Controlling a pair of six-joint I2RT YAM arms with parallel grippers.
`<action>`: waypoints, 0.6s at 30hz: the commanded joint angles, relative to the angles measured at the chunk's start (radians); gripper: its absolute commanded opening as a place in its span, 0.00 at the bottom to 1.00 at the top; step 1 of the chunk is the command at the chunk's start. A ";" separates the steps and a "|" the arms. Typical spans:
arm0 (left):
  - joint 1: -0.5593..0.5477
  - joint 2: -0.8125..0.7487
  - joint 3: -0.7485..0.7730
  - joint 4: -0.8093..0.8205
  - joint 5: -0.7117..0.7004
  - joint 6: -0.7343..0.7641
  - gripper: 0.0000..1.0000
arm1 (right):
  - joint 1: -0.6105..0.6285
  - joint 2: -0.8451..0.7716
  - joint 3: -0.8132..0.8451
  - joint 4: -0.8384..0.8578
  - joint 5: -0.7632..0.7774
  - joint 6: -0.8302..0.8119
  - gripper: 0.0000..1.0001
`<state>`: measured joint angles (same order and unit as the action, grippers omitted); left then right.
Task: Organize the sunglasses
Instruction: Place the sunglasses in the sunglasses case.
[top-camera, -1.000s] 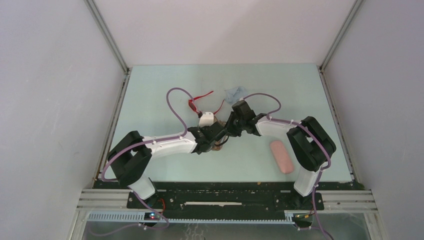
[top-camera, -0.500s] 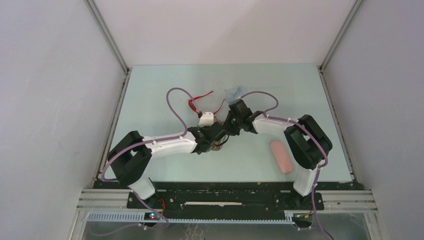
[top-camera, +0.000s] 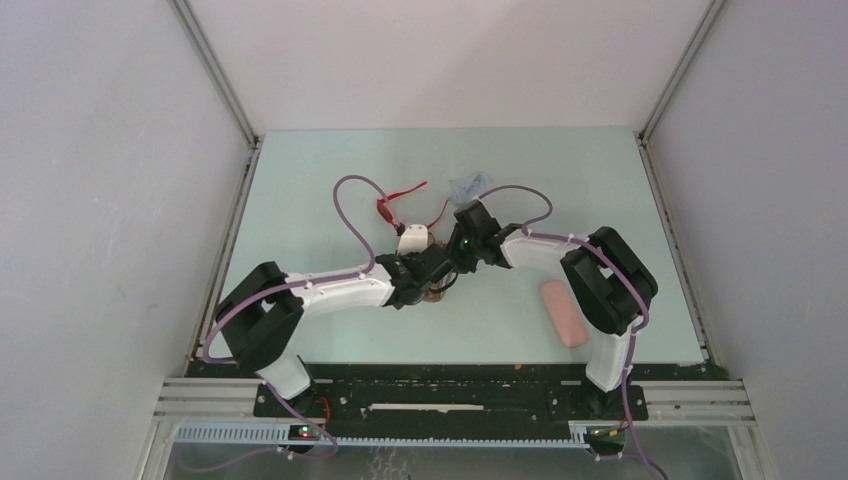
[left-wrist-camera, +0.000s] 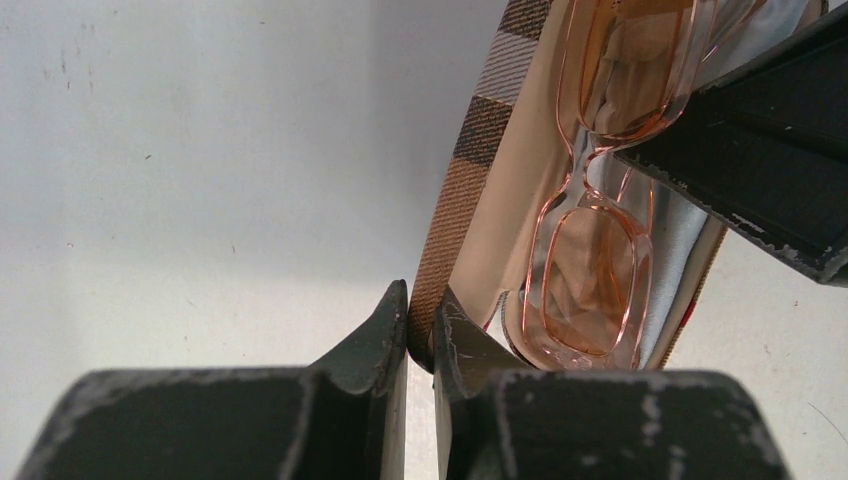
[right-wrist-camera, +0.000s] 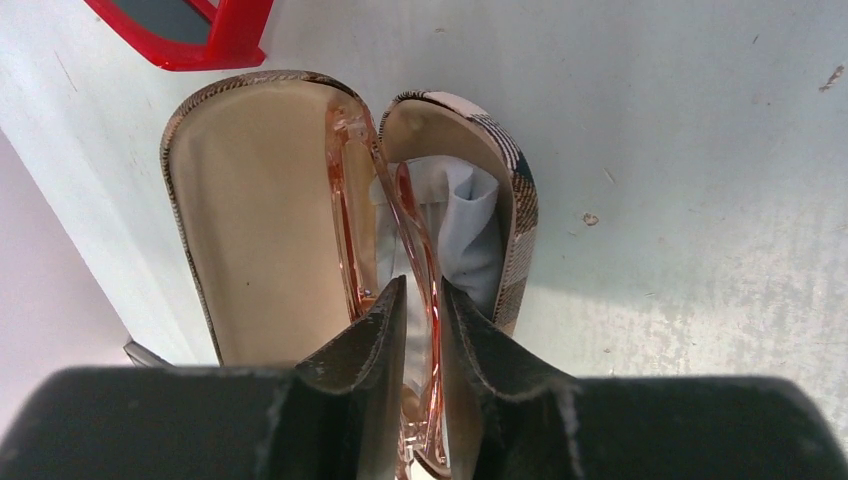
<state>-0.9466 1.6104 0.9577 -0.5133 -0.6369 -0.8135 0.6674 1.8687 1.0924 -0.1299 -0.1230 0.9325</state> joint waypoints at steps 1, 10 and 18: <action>-0.006 -0.003 0.045 -0.012 -0.040 -0.030 0.00 | 0.003 0.014 0.028 -0.004 0.023 0.018 0.25; -0.006 0.002 0.050 -0.023 -0.044 -0.036 0.00 | 0.004 -0.012 0.027 -0.036 0.051 0.065 0.00; -0.006 0.007 0.058 -0.045 -0.055 -0.054 0.00 | 0.010 -0.064 -0.010 -0.027 0.092 0.113 0.00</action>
<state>-0.9466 1.6123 0.9577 -0.5251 -0.6434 -0.8368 0.6693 1.8645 1.0916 -0.1474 -0.0990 1.0061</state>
